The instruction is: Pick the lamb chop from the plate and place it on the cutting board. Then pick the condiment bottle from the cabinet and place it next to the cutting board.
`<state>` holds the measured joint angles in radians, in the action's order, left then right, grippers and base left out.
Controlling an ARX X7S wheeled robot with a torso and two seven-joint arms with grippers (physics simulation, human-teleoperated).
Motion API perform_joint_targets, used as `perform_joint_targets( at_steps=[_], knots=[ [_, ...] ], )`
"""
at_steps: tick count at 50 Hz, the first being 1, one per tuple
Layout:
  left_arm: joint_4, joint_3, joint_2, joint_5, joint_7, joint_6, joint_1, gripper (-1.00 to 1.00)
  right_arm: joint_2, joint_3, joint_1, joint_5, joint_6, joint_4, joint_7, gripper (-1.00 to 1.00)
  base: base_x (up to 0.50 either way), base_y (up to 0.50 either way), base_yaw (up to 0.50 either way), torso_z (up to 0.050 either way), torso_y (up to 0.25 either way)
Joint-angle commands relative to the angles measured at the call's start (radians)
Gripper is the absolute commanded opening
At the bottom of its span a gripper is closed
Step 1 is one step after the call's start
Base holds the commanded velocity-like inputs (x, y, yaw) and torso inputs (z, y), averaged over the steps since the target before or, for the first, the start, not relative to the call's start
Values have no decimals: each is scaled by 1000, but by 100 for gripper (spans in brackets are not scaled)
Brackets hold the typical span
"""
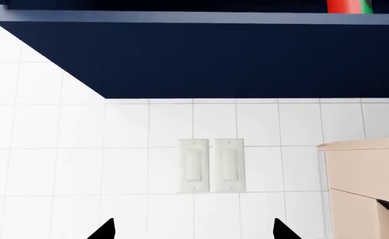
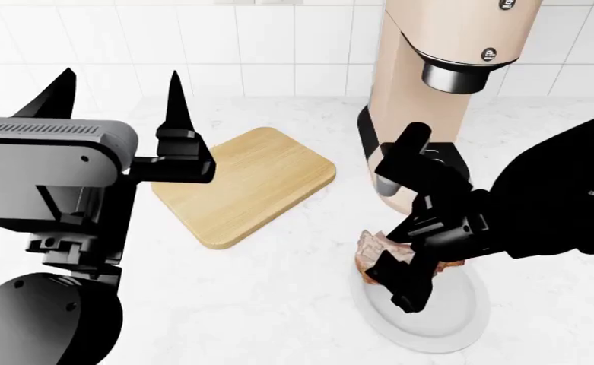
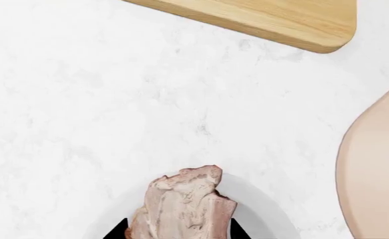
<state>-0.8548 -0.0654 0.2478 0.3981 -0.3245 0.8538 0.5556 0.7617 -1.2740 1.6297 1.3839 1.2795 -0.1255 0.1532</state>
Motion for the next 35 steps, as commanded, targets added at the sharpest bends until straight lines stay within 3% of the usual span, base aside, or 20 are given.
perform_joint_targets(
  at_steps=[1, 22, 35],
  knots=[
    [9, -3, 6, 4, -4, -3, 6, 100, 8, -1, 11, 15, -3, -14, 16, -100, 0, 0, 0, 0, 0],
    [1, 5, 15, 26, -12, 0, 9, 100, 21, 46, 121, 55, 32, -34, -28, -100, 0, 0, 0, 0, 0],
    [-6, 20, 22, 42, -8, -21, -11, 100, -36, 148, 154, 138, -48, -41, -225, -100, 0, 0, 0, 0, 0]
  ],
)
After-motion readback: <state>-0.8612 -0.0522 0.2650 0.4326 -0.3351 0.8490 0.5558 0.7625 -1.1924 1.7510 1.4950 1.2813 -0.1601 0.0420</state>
